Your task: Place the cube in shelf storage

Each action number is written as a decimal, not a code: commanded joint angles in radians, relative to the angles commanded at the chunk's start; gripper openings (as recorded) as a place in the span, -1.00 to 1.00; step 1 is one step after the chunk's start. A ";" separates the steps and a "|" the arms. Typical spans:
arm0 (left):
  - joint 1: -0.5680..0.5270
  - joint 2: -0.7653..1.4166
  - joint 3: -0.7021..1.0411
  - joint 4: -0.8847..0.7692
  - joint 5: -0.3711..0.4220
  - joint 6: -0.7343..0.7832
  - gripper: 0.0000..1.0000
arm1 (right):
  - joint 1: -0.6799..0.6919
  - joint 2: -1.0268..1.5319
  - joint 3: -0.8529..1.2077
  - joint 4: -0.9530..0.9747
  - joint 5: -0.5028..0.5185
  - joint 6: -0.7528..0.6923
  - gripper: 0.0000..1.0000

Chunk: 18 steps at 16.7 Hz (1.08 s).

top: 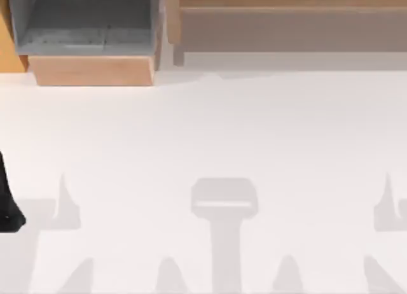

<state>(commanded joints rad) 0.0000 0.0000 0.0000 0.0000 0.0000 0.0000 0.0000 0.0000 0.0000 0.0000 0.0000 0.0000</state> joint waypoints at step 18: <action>0.358 1.142 0.411 0.539 0.333 0.797 1.00 | 0.000 0.000 0.000 0.000 0.000 0.000 1.00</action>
<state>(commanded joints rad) 0.3581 1.1419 0.4115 0.5393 0.3334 0.7967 0.0000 0.0000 0.0000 0.0000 0.0000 0.0000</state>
